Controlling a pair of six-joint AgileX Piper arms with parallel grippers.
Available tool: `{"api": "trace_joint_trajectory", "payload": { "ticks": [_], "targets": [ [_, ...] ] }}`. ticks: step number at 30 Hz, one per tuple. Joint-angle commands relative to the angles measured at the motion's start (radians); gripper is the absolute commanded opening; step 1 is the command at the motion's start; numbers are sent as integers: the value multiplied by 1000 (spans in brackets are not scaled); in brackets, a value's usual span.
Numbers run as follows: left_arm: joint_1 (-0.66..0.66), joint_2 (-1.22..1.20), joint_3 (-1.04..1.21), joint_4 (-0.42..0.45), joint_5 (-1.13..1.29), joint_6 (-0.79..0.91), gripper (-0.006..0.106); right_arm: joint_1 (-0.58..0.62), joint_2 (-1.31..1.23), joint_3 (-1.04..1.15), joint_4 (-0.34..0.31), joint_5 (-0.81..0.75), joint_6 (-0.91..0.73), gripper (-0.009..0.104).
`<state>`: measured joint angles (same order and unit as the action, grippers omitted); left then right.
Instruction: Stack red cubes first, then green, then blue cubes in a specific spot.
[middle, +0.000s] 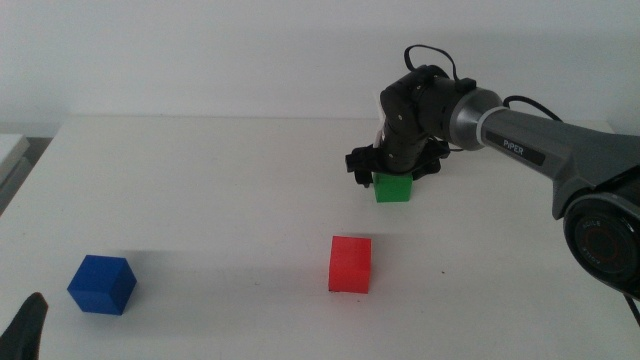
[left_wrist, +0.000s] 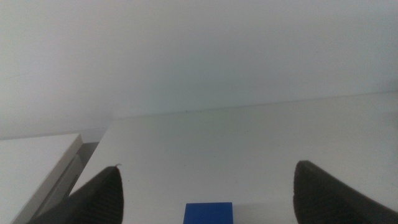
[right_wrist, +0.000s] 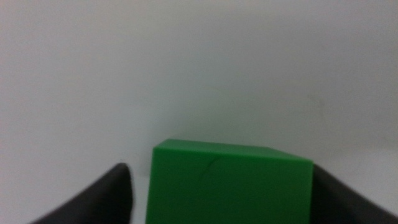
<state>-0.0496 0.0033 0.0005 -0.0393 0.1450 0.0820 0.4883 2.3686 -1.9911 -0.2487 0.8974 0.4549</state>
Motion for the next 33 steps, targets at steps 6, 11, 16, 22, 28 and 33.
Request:
{"api": "trace_joint_trajectory", "payload": {
  "ticks": [6, 11, 16, 22, 28, 33],
  "targets": [
    [-2, -3, -1, -3, -5, 0, 94, -7, -25, -5, -14, 37, 47, 0],
    [-2, -3, -1, -3, -5, 0, 94, 76, -265, 84, -134, 123, 180, 2],
    [-2, -3, -1, -3, -5, 0, 94, 228, -469, 300, -195, 103, 360, 2],
    [-2, -3, -1, -3, -5, 0, 94, 360, -478, 378, -229, 124, 528, 2],
    [-2, -3, -1, -3, -5, 0, 94, 406, -434, 379, -261, 156, 645, 2],
    [-2, -3, -1, -3, -5, 0, 94, 408, -401, 379, -259, 161, 670, 2]
  ]
}}
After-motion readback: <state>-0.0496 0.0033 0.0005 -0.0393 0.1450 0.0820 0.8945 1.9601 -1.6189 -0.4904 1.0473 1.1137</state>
